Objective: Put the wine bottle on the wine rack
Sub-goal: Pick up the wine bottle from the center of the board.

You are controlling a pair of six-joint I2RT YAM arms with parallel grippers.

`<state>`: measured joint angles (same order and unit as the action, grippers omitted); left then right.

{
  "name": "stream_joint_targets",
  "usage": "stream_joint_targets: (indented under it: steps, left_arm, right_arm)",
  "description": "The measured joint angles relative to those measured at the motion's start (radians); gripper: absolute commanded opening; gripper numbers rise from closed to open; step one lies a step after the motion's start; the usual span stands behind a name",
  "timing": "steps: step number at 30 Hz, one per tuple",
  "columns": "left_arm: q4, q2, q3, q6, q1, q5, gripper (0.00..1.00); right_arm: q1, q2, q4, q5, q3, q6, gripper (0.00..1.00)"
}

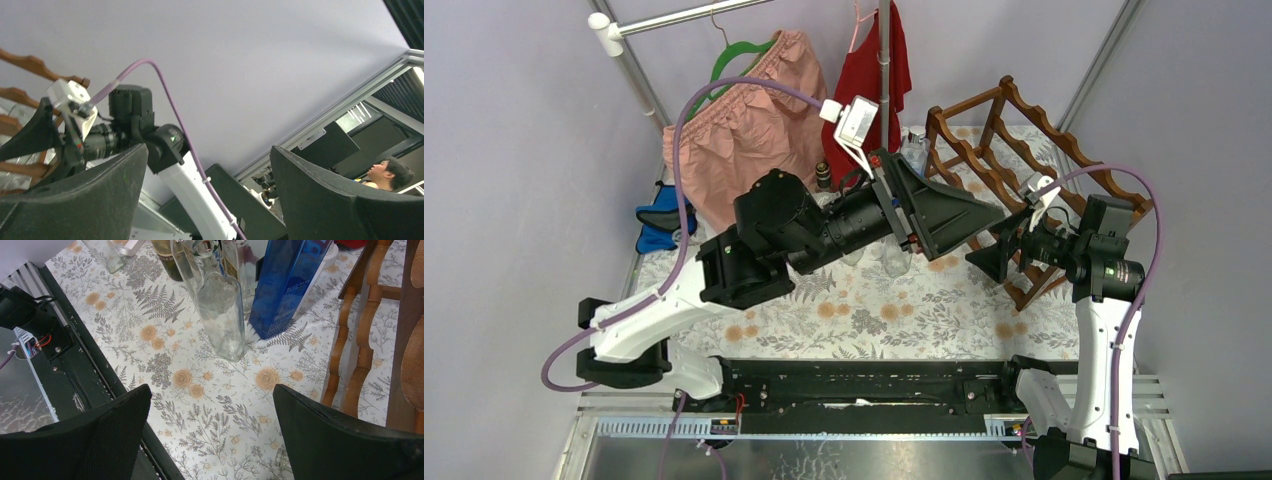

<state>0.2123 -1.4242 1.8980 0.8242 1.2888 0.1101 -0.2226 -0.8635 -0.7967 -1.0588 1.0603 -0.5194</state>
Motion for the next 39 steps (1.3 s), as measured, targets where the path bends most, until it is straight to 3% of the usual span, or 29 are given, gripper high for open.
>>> stream_joint_targets:
  steps: [17,39]
  left_arm:
    - [-0.032,-0.104,0.181,-0.183,0.1,0.056,0.99]
    - [-0.069,-0.101,0.111,-0.284,0.108,0.078,0.99]
  right_arm:
    - [0.0,0.003,-0.007,0.0,-0.004,-0.023,1.0]
    - [0.0,-0.012,-0.045,0.0,-0.003,-0.053,1.0]
